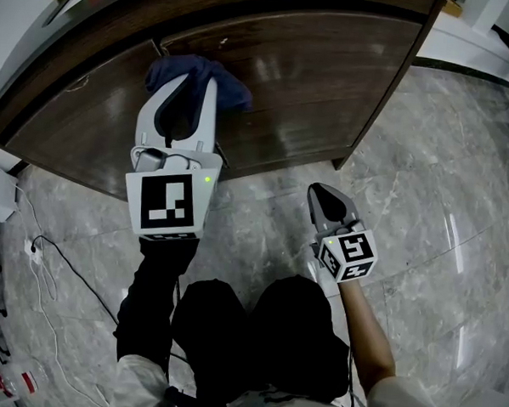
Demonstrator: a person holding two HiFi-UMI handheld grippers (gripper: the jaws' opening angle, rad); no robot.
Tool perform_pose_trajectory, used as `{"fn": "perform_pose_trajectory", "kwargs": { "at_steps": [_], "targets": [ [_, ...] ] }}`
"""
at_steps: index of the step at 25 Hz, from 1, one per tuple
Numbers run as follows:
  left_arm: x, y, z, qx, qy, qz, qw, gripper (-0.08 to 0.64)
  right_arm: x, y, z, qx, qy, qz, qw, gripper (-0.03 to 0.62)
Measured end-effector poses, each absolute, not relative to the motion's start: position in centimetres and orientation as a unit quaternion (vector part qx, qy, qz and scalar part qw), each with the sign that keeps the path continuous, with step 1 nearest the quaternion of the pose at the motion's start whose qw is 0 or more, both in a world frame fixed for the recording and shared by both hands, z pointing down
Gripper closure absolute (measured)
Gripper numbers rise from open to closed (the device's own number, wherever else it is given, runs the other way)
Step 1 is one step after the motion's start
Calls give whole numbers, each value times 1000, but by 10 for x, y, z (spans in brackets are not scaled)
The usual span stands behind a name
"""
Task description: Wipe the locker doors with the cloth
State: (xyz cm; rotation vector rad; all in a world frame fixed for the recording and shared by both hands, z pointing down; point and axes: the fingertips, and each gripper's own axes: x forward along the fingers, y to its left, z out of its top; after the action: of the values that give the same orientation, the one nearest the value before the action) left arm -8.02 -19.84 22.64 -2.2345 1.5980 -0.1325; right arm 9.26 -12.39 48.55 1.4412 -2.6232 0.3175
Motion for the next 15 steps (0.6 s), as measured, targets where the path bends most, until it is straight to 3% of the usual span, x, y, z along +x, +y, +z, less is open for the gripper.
{"fn": "perform_pose_trajectory", "kwargs": {
  "at_steps": [8,15],
  "targets": [
    [-79,-196,203,-792,572,-28,211,492,97,-122,488,478,-869,108,66,568],
    [-73,-201,234,-798,569,-36,197,492,108,-124,490,483,-866,109,66,568]
  ]
}}
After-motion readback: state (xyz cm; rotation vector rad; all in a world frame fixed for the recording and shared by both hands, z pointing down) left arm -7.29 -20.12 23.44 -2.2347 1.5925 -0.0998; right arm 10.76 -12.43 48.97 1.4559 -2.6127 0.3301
